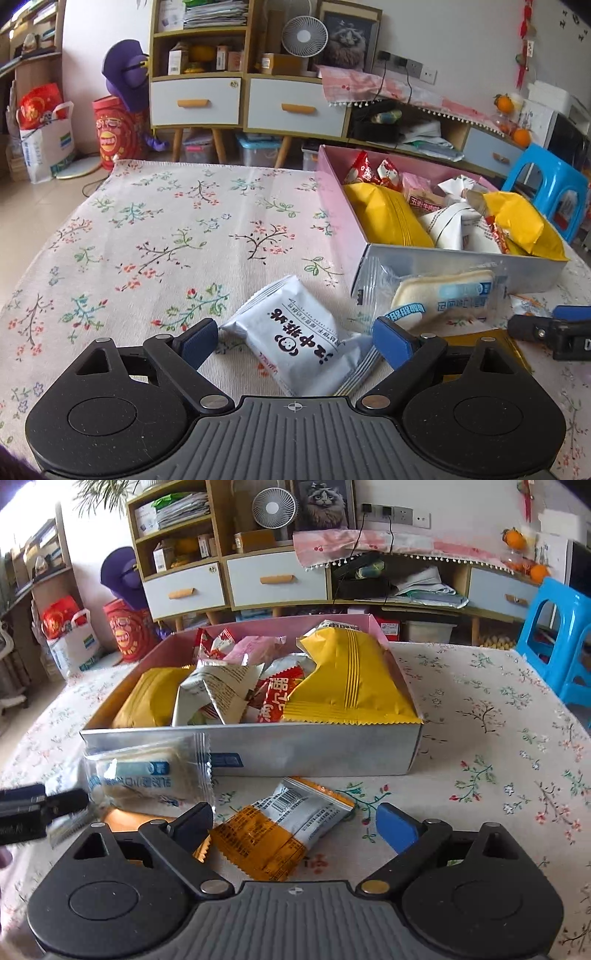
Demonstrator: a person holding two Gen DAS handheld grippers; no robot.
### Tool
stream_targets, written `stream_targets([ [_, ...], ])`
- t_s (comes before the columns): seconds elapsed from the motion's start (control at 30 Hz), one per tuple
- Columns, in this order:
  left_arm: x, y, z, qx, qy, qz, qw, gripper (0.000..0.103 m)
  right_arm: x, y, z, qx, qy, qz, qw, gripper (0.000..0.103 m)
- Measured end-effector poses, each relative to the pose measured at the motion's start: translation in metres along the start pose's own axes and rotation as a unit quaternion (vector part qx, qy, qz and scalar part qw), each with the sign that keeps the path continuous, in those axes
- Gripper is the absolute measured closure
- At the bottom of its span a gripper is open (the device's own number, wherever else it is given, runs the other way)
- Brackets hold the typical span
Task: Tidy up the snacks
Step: 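Grasp the white printed snack packet with the left tool while the right tool grasps the orange packet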
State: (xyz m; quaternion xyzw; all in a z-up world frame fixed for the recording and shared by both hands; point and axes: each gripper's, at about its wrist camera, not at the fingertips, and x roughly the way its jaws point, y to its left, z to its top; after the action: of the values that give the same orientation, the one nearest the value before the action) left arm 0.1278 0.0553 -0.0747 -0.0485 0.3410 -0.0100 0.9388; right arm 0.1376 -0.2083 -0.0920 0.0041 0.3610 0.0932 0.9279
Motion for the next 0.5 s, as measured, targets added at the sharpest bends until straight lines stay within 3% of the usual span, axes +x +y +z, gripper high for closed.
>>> stream_targets([
  [0.2,-0.004,0.003,-0.003,0.029,0.016,0.004,0.9994,0.009,-0.007,-0.009,-0.004,-0.013,0.008,-0.010,1.000,0.018],
  [0.5,-0.018,0.034,-0.008,0.014,0.024,0.004,0.9996,0.011,-0.014,-0.034,-0.011,-0.020,0.005,-0.018,1.000,0.018],
])
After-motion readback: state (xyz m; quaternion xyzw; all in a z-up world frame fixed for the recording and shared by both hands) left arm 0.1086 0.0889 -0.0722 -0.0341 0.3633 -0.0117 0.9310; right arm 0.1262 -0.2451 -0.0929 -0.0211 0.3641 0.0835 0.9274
